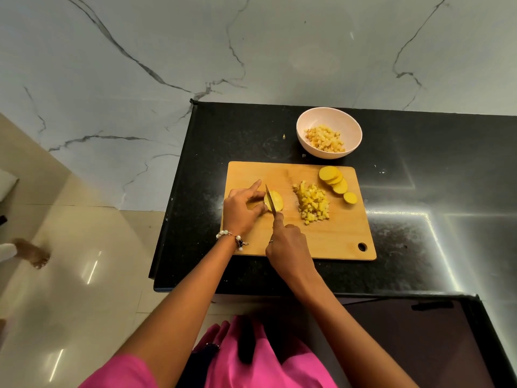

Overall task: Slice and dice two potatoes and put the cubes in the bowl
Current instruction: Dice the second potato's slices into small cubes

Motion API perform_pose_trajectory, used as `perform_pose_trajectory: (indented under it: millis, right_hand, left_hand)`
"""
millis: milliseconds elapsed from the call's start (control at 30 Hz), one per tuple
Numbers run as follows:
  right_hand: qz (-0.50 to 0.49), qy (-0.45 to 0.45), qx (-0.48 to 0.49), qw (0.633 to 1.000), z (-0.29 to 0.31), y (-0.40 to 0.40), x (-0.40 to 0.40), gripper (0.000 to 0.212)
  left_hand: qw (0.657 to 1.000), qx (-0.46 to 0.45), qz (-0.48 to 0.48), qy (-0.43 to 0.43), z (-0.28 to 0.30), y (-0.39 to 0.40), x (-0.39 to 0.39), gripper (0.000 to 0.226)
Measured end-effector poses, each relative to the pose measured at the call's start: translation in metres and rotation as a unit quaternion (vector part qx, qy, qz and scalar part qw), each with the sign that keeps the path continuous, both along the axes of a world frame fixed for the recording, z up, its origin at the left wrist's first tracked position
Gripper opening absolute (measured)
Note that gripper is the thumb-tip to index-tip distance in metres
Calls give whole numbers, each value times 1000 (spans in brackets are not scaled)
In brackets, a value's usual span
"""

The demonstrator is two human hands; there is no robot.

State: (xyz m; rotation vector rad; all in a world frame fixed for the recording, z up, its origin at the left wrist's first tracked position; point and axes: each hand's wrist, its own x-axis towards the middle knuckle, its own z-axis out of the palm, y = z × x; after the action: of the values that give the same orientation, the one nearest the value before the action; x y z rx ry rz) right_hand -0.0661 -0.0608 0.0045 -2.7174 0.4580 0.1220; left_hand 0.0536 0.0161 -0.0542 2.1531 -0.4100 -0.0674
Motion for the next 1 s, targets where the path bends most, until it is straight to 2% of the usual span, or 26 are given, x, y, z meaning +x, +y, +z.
perform_pose_trajectory:
  millis: [200, 333, 533, 667, 767, 867, 1000]
  right_hand:
    - [-2, -3, -15, 1000, -6, 6, 15, 60]
    - [17, 18, -33, 999, -8, 12, -10, 64]
    - [19, 43, 13, 999, -1, 3, -37, 63]
    - [-8, 10, 69, 998, -1, -12, -28, 59]
    - [-17, -34, 79, 996, -3, -19, -22, 57]
    - [-32, -83, 69, 994, -6, -27, -15, 55]
    - [-61, -124, 52, 989, -11, -35, -9, 54]
  left_hand:
    - [1000, -8, 8, 12, 1, -1, 1, 59]
    - [1000, -11, 11, 17, 1, -1, 0, 60]
    - [1000, 1, 14, 25, 3, -2, -1, 62]
    - [1000, 10, 6, 25, 6, -2, 0, 58]
    - [1000, 12, 11, 18, 9, -3, -3, 45]
    - [994, 93, 46, -35, 14, -12, -11, 35]
    - [954, 282, 88, -45, 25, -36, -30, 60]
